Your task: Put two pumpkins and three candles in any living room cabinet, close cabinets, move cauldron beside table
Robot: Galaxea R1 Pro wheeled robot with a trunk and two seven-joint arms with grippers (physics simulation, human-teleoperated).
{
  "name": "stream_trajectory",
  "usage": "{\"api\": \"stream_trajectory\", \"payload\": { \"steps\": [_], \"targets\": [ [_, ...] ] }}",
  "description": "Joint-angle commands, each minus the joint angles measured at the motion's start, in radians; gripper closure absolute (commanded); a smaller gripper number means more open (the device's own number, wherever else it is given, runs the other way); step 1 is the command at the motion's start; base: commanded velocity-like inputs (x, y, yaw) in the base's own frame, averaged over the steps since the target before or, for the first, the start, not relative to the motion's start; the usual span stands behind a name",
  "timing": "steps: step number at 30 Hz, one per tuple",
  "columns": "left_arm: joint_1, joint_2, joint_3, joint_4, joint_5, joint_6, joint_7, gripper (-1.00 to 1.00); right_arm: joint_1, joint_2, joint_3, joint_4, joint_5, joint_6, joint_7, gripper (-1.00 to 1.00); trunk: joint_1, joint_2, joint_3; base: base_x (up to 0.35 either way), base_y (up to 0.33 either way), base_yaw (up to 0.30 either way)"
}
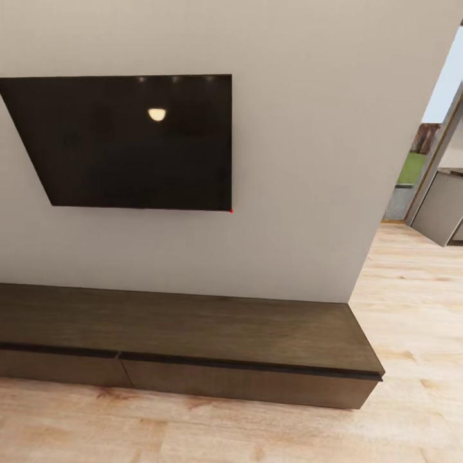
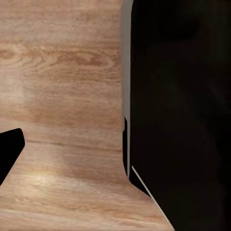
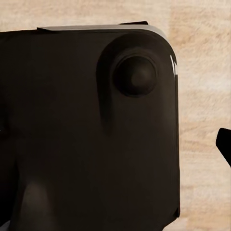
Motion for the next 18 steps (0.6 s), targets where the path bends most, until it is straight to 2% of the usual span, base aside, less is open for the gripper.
{"api": "stream_trajectory", "payload": {
  "steps": [1,4,5,12,14,16,17,18],
  "targets": [
    [0.001,0.000,-0.003,-0.002,-0.001,-0.001,-0.003,-1.00,-0.001,0.000,0.001,0.002,-0.008,-0.006,0.000,-1.00,0.000,0.000,-0.001,0.013,0.001,0.000],
    [0.001,0.000,-0.004,-0.003,-0.005,-0.001,-0.019,-1.00,-0.001,0.000,0.000,0.002,-0.010,-0.011,0.001,-1.00,0.000,0.000,-0.001,0.169,0.000,0.000],
    [0.001,0.000,-0.004,-0.003,-0.006,-0.001,-0.050,-1.00,-0.001,0.000,0.000,0.001,-0.012,-0.012,0.003,-1.00,0.000,0.000,-0.001,0.231,0.000,0.000],
    [-0.009,0.003,-0.003,-0.026,-0.010,-0.003,-0.061,-1.00,-0.001,-0.003,-0.010,-0.012,-0.020,-0.055,0.037,-1.00,0.000,0.000,-0.001,0.066,0.000,0.000],
    [-0.029,0.007,-0.003,-0.065,-0.006,0.008,-0.099,-1.00,-0.001,-0.005,-0.021,-0.013,-0.031,-0.058,0.114,-1.00,0.000,0.000,-0.001,0.006,0.000,0.000],
    [-0.041,0.011,-0.002,-0.094,-0.002,0.051,-0.158,-1.00,-0.001,-0.007,-0.048,-0.016,-0.063,-0.053,0.191,-1.00,0.000,0.000,-0.001,0.003,0.000,0.000],
    [-0.065,0.020,-0.001,-0.122,-0.001,0.143,-0.243,-1.00,-0.001,-0.017,-0.081,-0.038,-0.109,-0.048,0.272,-1.00,0.000,0.000,-0.001,0.001,0.000,0.000],
    [-0.087,0.030,0.000,-0.148,-0.001,0.223,-0.312,-1.00,-0.001,-0.027,-0.097,-0.071,-0.140,-0.039,0.324,-1.00,0.000,0.000,-0.001,0.000,0.000,0.000]
  ]
}}
